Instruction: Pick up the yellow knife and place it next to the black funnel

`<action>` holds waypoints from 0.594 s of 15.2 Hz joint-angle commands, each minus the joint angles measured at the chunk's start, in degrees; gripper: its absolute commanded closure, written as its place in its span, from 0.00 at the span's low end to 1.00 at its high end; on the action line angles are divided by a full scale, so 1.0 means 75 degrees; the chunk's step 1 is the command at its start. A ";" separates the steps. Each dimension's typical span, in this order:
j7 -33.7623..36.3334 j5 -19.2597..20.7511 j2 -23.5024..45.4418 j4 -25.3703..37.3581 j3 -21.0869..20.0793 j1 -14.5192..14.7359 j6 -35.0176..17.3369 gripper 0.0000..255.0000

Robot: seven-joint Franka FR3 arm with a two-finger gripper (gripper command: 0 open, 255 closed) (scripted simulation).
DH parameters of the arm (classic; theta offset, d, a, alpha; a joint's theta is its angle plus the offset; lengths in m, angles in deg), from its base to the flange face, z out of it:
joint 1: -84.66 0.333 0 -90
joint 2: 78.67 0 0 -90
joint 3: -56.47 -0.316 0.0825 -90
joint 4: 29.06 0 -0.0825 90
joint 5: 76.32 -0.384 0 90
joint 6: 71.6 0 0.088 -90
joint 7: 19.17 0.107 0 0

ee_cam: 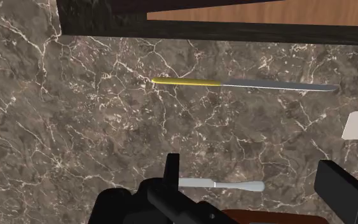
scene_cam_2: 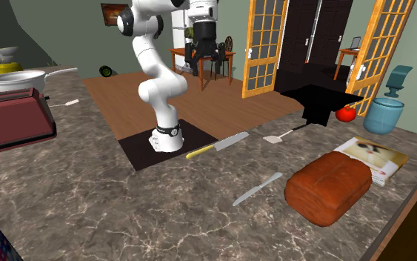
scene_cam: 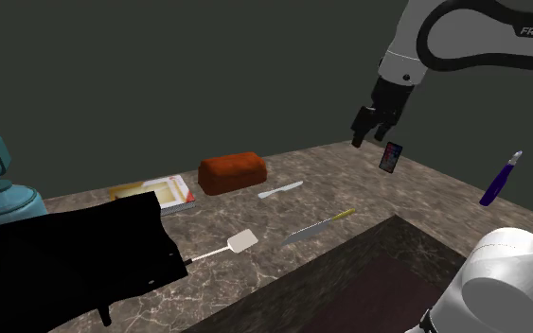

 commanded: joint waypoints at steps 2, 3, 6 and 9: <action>-0.0524 0.0043 0.0046 -0.0213 0.0149 0.0180 -0.0231 0.00; -0.1043 0.0093 0.0101 -0.0416 0.0304 0.0367 -0.0459 0.00; -0.2602 0.0245 0.0320 -0.0968 0.0773 0.0918 -0.1120 0.00; -0.4174 0.0395 0.0615 -0.1447 0.1236 0.1441 -0.1758 0.00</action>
